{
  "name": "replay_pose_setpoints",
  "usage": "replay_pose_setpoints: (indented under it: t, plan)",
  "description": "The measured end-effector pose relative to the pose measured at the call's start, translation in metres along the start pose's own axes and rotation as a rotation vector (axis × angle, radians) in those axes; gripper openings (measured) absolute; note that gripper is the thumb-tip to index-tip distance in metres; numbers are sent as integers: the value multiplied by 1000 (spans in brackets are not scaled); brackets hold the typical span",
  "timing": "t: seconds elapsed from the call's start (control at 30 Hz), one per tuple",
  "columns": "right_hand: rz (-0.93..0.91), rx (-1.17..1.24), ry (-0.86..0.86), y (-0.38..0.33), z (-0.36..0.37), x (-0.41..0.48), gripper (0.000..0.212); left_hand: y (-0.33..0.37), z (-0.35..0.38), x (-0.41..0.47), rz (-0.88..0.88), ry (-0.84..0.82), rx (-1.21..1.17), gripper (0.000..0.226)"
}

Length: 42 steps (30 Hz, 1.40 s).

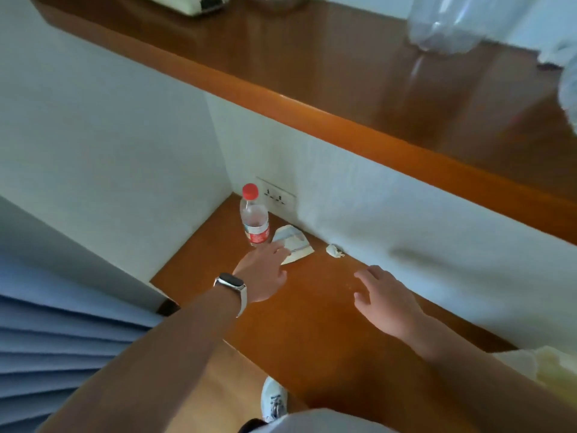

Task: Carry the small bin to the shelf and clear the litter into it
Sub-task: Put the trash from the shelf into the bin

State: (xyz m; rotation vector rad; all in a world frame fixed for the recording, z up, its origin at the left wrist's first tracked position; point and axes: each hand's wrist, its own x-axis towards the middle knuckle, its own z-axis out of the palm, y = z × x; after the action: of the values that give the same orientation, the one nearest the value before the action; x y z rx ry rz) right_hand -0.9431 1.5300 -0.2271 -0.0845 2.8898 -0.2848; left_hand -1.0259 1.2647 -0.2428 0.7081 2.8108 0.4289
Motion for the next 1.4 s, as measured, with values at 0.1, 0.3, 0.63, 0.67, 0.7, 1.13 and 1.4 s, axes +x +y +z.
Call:
replay_pose_setpoints:
  t: [0.1,0.3,0.63,0.67,0.7,1.13,1.4]
  plan:
    - [5,-19,-54,-9,9,26,48,-16,10,10,-38,-11,-14,50]
    - [-1,-40,-138,-13,22,78,52,-13,33,35,-96,-50,-12,63]
    - [-6,-125,-214,-26,44,127,56,-12,67,43,-454,141,-506,53]
    - [-3,-120,-215,-26,45,129,55,-10,68,45,-509,157,-588,50]
    - [1,-109,-222,-26,47,131,55,-8,69,48,-552,175,-651,48]
    - [14,-71,-478,-28,53,128,44,-1,71,94,-887,102,-740,77]
    - [69,52,-320,-21,30,102,29,4,62,80,-837,93,-999,47]
